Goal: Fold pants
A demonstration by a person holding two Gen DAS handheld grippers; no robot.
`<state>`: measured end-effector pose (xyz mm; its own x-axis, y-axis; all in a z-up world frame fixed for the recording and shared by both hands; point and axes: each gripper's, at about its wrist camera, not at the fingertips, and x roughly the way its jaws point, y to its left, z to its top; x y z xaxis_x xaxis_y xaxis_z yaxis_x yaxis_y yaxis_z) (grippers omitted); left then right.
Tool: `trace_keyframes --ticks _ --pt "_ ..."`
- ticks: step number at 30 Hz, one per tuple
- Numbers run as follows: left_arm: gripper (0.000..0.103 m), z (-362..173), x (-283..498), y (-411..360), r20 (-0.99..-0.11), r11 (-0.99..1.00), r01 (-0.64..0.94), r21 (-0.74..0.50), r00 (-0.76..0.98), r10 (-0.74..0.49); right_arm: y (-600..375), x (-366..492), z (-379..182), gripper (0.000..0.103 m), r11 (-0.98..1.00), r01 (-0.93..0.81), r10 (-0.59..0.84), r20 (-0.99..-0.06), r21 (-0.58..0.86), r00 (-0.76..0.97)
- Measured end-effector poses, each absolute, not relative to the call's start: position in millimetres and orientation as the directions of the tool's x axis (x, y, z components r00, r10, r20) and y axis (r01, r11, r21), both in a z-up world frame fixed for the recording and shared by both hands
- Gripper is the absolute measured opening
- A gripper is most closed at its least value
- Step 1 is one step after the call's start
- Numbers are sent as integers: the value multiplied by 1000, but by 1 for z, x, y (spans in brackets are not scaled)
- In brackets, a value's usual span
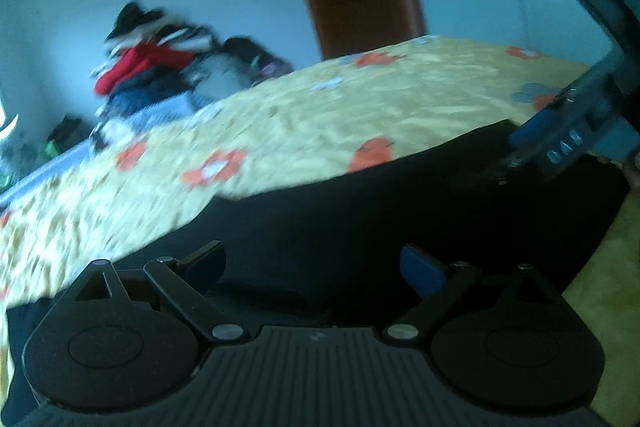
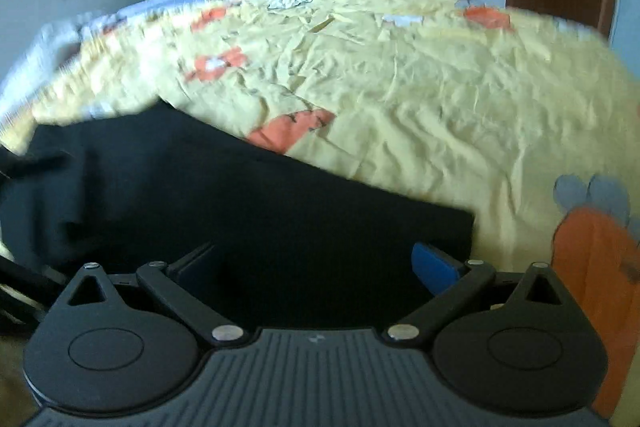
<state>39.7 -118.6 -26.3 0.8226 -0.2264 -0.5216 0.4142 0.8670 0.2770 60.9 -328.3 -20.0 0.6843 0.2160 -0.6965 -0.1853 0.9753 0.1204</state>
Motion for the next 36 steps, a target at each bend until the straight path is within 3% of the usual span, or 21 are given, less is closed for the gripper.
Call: trace_keyframes --ticks 4,10,18,25,29,33,36 --pt "96 -24 45 -75 -562 923 346 168 803 -198 -310 62 -8 103 996 -91 67 -688 2 723" --pt "96 -26 51 -33 -581 955 243 173 807 -100 -253 72 4 103 956 -287 254 -663 62 704" --pt "103 -37 42 -6 -600 964 236 124 791 -117 -166 152 -17 103 923 -350 128 -728 -162 673" --pt "103 -43 39 -4 -580 966 236 102 803 -135 -175 217 -21 103 964 -261 138 -728 -59 672" --pt "103 -43 41 2 -589 969 237 62 793 -156 -181 205 -8 103 988 -112 11 -670 -108 743" --pt "103 -43 41 0 -591 969 238 62 792 -156 -178 170 -4 103 952 -307 212 -729 2 651" --pt "103 -43 42 1 -592 970 238 59 791 -158 -158 157 -20 103 898 -428 201 -770 -102 606"
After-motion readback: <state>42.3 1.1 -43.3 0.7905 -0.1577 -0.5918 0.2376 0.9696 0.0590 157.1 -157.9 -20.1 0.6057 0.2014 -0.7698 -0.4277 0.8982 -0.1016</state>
